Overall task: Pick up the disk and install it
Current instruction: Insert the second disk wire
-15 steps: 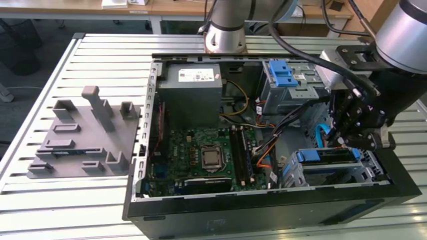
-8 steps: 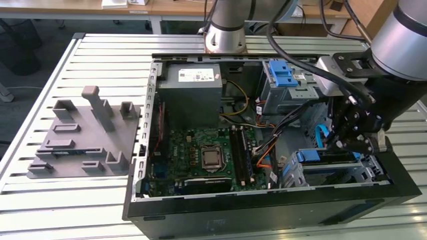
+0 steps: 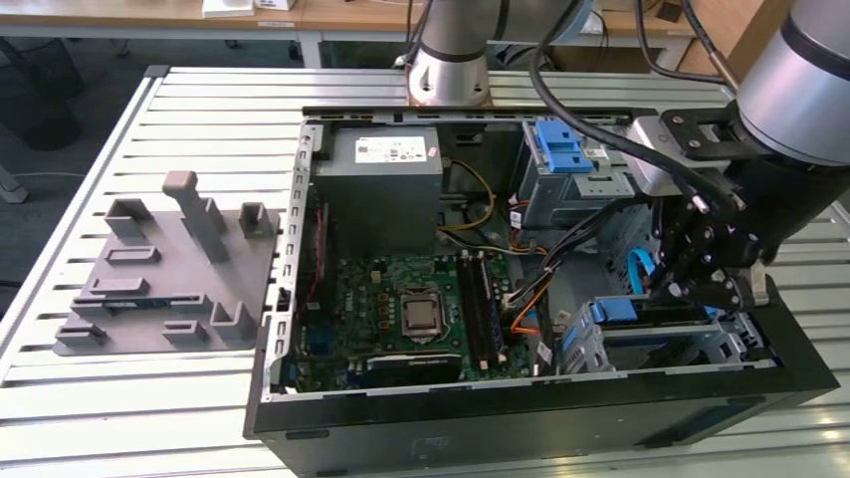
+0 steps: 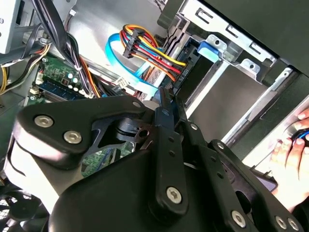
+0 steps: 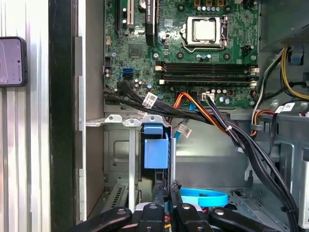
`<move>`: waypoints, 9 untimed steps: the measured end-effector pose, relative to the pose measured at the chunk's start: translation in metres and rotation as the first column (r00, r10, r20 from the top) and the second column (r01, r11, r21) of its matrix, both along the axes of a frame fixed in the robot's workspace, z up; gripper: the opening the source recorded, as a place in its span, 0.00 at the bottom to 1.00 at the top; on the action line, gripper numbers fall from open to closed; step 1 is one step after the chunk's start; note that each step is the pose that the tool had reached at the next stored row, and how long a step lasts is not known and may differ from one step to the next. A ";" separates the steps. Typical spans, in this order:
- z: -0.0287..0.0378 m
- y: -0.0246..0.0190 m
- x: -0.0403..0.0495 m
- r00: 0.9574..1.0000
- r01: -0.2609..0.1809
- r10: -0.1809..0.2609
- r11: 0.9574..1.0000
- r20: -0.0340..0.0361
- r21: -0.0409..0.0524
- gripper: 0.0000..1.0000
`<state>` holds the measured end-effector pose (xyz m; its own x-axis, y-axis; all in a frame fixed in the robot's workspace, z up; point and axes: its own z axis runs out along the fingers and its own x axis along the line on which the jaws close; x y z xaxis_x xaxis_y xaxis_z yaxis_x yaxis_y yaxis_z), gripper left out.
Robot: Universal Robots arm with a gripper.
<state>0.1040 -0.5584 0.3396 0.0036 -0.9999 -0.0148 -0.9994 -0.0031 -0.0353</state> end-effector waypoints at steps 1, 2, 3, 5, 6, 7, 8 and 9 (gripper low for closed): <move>-0.0004 -0.0004 0.0000 1.000 0.000 0.000 1.000 0.000 0.000 0.17; -0.0008 -0.0004 0.0000 1.000 0.000 0.000 1.000 0.000 0.000 0.17; -0.0010 -0.0004 0.0000 1.000 0.000 0.000 1.000 0.000 0.000 0.17; -0.0017 -0.0005 0.0000 1.000 0.000 0.000 1.000 0.000 0.000 0.17; -0.0020 -0.0005 0.0001 1.000 0.000 0.000 1.000 0.000 0.000 0.17; -0.0022 -0.0005 0.0001 1.000 0.000 0.000 1.000 0.000 0.000 0.17; -0.0026 -0.0005 0.0001 1.000 0.000 0.000 1.000 0.000 0.000 0.17; -0.0027 -0.0005 0.0002 1.000 0.000 0.000 1.000 0.000 0.000 0.17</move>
<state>0.1042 -0.5589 0.3369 0.0037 -0.9999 -0.0146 -0.9994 -0.0032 -0.0353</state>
